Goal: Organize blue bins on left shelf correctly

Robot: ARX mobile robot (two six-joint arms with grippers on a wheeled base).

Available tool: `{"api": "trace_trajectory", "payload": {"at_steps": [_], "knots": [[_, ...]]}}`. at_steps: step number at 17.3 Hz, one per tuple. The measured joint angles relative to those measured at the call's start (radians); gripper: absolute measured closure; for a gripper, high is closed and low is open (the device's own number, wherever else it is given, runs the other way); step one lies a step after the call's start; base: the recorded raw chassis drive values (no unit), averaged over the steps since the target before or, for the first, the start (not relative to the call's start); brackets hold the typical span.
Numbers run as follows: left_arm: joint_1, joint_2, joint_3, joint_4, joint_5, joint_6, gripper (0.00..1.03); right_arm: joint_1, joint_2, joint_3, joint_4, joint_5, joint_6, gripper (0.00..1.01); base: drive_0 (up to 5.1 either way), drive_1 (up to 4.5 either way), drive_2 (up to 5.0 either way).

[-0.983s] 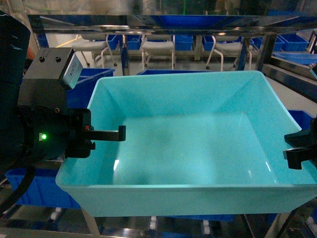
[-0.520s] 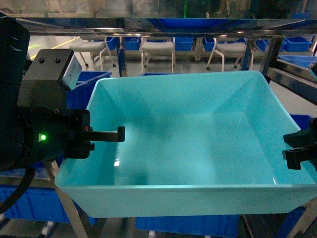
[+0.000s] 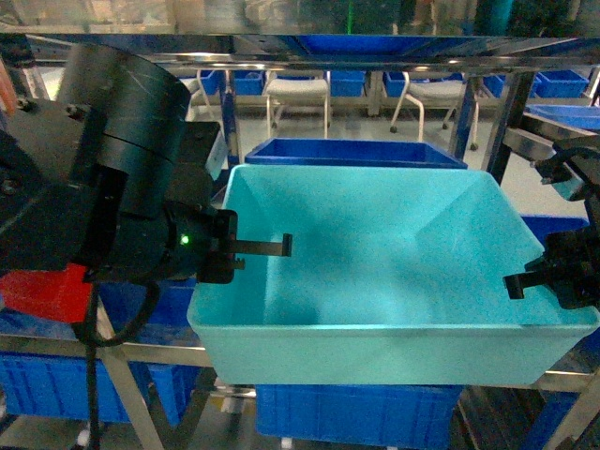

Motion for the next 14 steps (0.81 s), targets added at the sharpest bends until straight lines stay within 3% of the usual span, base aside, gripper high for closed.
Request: {"api": "trace_trajectory", "payload": {"at_steps": [5,14], "knots": [[-0.016,0.136,0.113,-0.044,-0.014,-0.008,1.01,-0.011,0.152,0.126,-0.068,0.014,-0.036,0.99,0.0,0.00,0.0],[0.014,0.291,0.269,-0.111,-0.009,0.009,1.01,0.000,0.310,0.329,-0.213,0.035,-0.036,0.99,0.0,0.00,0.0]]}}
